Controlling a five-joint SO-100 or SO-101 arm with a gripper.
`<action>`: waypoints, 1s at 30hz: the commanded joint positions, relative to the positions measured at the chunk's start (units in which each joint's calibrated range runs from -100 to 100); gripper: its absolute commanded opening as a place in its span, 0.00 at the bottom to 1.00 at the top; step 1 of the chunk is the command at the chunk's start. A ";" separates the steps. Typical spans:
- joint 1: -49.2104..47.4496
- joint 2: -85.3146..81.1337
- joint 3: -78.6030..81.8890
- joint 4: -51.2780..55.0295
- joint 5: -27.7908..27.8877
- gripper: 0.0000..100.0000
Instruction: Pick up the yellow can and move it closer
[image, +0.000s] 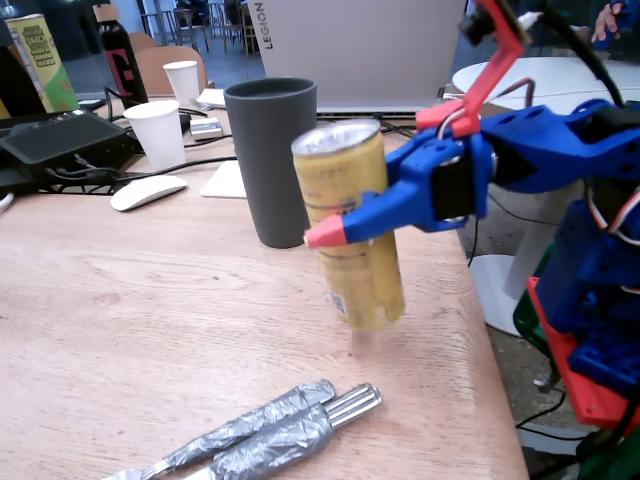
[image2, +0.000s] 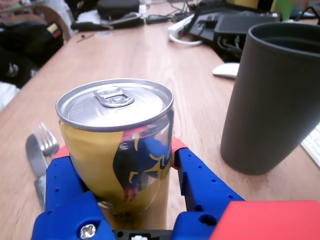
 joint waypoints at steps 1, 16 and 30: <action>0.30 -3.65 0.52 5.07 -0.29 0.30; 0.47 -3.65 0.61 13.44 0.05 0.30; 0.47 -3.65 0.61 18.12 -0.24 0.30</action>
